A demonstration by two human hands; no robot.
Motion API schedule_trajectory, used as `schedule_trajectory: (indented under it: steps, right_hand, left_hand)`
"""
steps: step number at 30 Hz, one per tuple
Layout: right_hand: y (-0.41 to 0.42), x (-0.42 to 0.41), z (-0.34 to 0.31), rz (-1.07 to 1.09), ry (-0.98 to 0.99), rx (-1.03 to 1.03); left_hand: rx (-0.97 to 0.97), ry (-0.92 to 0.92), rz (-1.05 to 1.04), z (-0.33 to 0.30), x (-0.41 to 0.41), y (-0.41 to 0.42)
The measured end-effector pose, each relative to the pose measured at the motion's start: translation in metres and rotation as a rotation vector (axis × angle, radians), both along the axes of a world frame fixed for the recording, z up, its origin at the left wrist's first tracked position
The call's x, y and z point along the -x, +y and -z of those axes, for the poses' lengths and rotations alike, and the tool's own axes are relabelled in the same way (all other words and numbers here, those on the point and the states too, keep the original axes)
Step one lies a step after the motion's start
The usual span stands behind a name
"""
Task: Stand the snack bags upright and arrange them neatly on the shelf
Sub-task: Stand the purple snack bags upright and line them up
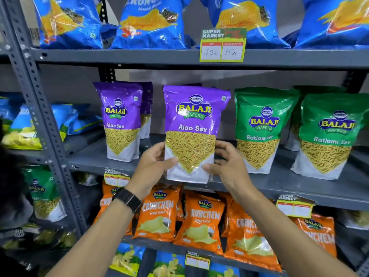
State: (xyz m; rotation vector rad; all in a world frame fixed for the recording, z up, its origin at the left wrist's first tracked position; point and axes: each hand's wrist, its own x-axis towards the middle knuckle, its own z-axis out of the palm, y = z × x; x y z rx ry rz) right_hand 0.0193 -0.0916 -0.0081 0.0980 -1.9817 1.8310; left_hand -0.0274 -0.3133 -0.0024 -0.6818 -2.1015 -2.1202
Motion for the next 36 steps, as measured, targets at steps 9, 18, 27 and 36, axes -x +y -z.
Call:
schedule_trajectory:
  steps: [9, 18, 27, 36]
  right_hand:
    - [-0.019, 0.100, 0.010, 0.164, -0.004, -0.099]
    - [-0.034, 0.098, 0.040, 0.251, 0.036, -0.169]
    - [-0.117, 0.090, 0.034, 0.342, 0.222, -0.494]
    - [-0.224, 0.186, 0.029, 0.073, -0.199, -0.395]
  left_hand:
    - [0.047, -0.043, -0.122, 0.016, 0.096, 0.016]
    - [0.120, -0.066, -0.058, 0.041, 0.116, -0.002]
    - [0.033, 0.109, -0.612, 0.034, 0.126, -0.129]
    - [0.047, -0.205, -0.267, 0.032, 0.193, -0.195]
